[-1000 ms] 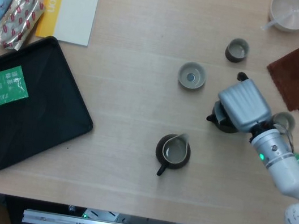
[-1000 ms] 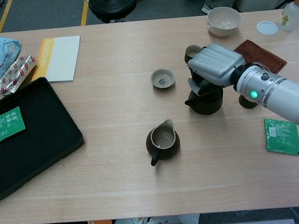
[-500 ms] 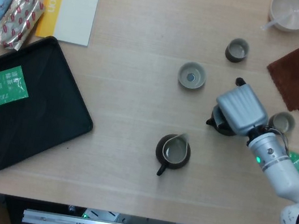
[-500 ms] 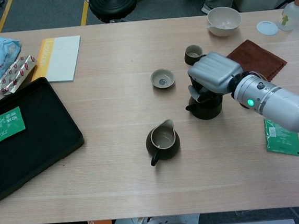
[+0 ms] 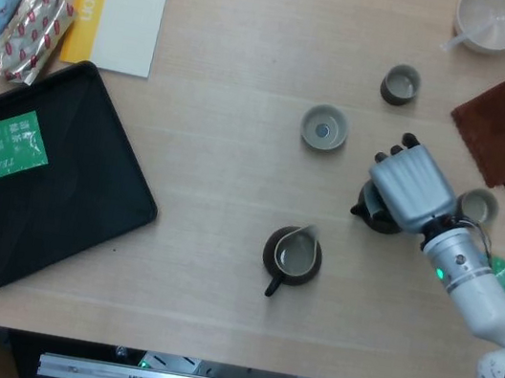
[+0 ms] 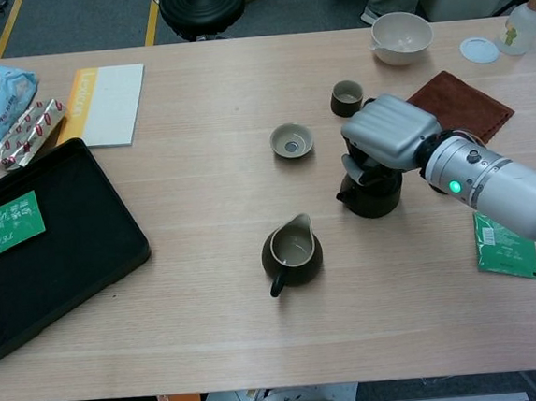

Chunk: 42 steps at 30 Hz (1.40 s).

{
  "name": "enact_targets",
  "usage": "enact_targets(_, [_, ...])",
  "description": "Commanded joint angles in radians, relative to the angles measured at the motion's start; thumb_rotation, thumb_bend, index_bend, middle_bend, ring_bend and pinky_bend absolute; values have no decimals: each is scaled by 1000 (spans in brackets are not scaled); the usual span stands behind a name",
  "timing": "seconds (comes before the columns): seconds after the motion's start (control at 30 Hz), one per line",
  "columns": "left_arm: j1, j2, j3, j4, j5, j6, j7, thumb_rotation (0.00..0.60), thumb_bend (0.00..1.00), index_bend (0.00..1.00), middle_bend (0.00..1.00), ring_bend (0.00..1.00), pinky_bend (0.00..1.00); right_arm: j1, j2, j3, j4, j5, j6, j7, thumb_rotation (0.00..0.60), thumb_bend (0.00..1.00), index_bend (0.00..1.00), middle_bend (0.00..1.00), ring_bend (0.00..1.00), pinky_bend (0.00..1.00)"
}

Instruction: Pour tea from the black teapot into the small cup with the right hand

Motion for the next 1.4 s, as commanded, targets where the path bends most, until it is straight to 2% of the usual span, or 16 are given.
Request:
enact_targets(0.03, [-1,0,0,0,0,-1,0,600,392,146,192,138,130,-4,1,1,-1,-3,-1,-1,403,575,645,484,423,266])
enact_targets(0.17, [-2,0,-1,-1,0,-1,1,600,392,146,192,137,130,-9,4,2,-5,-11,2,-10,404,566,588,437,371,251])
enact_targets(0.47, [-3,-3,0,3,-1,-4,0,600,392,146,192,138,130,-23,-1,-1,-3,-18,3,-30,404,527,535,362,289,223])
enact_targets(0.7, [-3,-3,0,3,1,-3,0,600,392,146,192,138,130,-34,1,1,-10,-35,5,-22,404,454,390,274,199,202])
enact_targets(0.87, [-3,-3,1,4,2,-1,-1,600,392,146,192,138,130,-43,7,4,-20,-40,6,-17,403,322,324,243,161,179])
enact_targets(1.03, [-2,-3,2,4,4,1,-1,600,392,146,192,138,130,-52,15,9,-25,-49,7,2,395,83,280,225,141,171])
enact_targets(1.1, [-3,-3,2,4,4,0,-1,600,392,146,192,138,130,-55,18,12,-27,-50,6,11,385,31,278,225,138,167])
enact_targets(1.23, [-5,-4,2,1,5,-2,3,600,392,146,192,138,130,-59,24,16,-30,-51,2,19,357,0,274,224,127,150])
enact_targets(1.4, [-8,-3,2,-1,6,-6,6,600,392,146,192,137,130,-66,27,24,-30,-47,-6,44,265,0,273,222,120,127])
